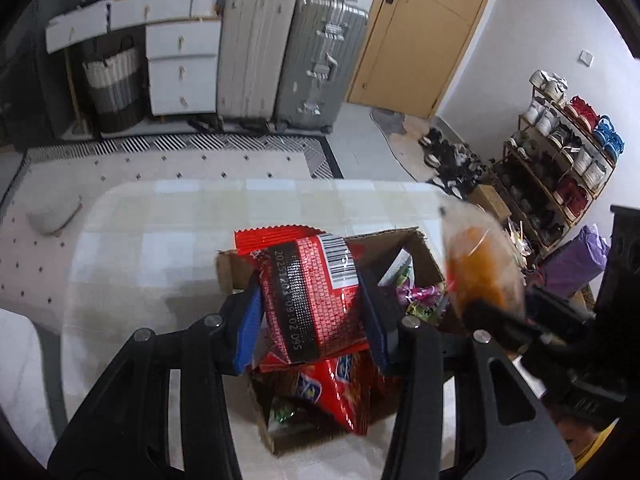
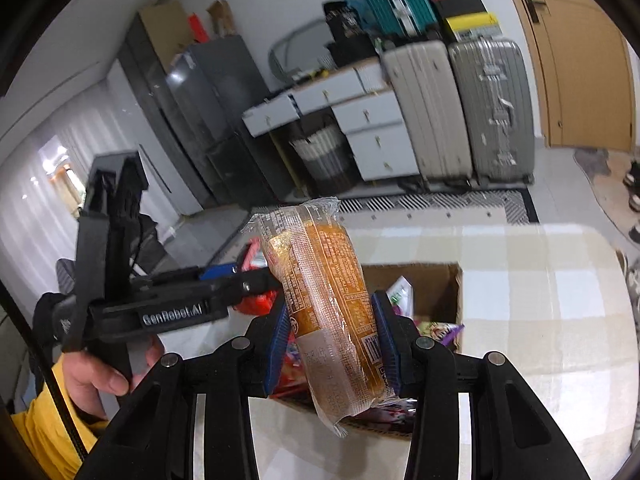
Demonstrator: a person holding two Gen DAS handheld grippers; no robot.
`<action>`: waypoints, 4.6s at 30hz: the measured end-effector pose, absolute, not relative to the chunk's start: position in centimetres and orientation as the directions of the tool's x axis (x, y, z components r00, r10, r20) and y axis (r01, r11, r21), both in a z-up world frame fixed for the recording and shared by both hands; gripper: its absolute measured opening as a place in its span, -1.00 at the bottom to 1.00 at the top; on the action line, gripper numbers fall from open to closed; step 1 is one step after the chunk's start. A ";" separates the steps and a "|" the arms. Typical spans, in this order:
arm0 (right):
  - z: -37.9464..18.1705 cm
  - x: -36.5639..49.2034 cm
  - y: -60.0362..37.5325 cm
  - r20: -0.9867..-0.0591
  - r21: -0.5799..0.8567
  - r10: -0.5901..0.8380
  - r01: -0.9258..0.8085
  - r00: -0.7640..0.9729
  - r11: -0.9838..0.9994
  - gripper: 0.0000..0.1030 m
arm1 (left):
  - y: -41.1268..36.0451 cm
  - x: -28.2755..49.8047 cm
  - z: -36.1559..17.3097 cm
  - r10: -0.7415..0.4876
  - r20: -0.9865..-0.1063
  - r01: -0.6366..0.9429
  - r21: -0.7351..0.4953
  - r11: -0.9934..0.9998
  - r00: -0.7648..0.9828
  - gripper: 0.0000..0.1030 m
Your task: Organize snacks
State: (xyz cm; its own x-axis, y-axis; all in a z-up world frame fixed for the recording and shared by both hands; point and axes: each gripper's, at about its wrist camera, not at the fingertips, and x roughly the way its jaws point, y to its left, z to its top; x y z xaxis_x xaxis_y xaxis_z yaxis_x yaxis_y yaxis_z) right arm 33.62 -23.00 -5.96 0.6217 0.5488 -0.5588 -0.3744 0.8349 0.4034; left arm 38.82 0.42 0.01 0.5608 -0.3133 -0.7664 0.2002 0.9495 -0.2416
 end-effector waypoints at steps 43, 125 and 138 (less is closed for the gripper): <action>-11.0 35.6 -21.0 -0.651 0.368 0.517 -0.365 0.556 0.855 -0.21 | 1.6 40.1 -3.3 -0.282 -0.793 0.190 -0.211 0.959 0.540 -0.19; -14.3 5.4 -32.3 -0.290 0.096 0.220 -0.201 0.931 0.975 0.98 | 3.0 7.7 -7.3 -0.017 -0.425 0.034 0.033 0.999 0.905 0.99; -16.9 6.6 -32.1 -0.304 0.078 0.216 -0.202 0.928 0.976 0.98 | 2.8 9.4 -12.0 -0.049 -0.389 0.050 -0.008 0.999 0.920 0.99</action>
